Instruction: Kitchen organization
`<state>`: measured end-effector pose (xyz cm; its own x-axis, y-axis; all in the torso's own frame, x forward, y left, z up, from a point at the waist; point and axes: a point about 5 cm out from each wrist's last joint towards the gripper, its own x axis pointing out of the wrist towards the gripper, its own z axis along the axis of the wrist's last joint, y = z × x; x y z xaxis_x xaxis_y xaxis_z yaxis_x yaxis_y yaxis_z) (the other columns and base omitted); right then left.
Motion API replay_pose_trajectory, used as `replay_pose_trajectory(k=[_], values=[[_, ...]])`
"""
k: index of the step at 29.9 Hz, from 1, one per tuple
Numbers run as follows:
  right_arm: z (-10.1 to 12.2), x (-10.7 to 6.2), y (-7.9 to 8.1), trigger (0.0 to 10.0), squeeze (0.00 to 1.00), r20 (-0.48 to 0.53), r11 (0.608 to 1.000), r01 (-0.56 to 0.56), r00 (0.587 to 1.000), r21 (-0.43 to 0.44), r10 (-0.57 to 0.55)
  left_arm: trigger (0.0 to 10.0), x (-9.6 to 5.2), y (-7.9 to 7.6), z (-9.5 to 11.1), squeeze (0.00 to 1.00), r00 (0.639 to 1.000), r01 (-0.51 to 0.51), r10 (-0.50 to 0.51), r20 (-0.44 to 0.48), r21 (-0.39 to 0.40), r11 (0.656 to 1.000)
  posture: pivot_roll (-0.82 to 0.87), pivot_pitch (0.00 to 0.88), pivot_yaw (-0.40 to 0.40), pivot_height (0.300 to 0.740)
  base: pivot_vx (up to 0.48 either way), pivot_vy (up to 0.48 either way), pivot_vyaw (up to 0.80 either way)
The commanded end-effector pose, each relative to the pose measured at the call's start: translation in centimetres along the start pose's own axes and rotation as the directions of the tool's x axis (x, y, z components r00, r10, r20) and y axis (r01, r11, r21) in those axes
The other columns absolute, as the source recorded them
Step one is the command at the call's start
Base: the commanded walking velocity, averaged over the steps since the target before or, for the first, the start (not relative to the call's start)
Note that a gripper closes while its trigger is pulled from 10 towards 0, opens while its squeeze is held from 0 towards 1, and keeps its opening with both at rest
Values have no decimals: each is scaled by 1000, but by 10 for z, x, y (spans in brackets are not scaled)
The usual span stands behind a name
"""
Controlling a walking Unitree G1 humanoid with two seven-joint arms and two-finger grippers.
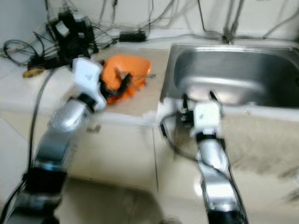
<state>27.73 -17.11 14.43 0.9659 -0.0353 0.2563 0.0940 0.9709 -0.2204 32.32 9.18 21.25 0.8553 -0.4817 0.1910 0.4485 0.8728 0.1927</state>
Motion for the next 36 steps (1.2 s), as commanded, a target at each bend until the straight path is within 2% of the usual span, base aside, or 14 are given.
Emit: replay_pose_trajectory(k=[1,9,20,24,26,28,33,36], values=[[5,2,9,10000,0,21,999,-27,999,25,27,10000,-3,9,1,0,1000,-21,21,-3,28,999,-45,0,88,740,0,0,0],[4,2,12,10000,0,17,999,-33,999,29,33,10000,-3,8,3,0,1000,-2,2,0,60,998,-43,0,92,740,0,0,0],[5,3,11,10000,0,22,999,-33,999,30,32,10000,-1,6,3,0,1000,18,-17,-10,33,999,-50,0,96,740,0,0,0],[2,0,11,10000,0,9,999,-31,999,28,31,10000,13,14,7,0,996,27,-32,-82,-73,997,-52,0,103,740,0,0,0],[2,0,11,10000,0,8,999,-31,999,29,31,10000,15,15,8,0,996,25,-31,-84,-79,997,-52,0,103,740,0,0,0],[2,0,15,10000,0,6,999,-35,999,34,35,10000,32,23,18,0,994,59,-69,-85,-115,992,-52,0,106,740,0,0,0],[3,0,17,10000,0,9,999,-40,999,37,40,10000,46,28,20,0,989,85,-102,-109,-149,985,-55,0,107,740,0,0,0],[3,1,15,10000,0,9,999,-41,999,35,40,10000,61,33,16,0,982,68,-104,-159,-216,974,-65,0,107,740,0,0,0]])
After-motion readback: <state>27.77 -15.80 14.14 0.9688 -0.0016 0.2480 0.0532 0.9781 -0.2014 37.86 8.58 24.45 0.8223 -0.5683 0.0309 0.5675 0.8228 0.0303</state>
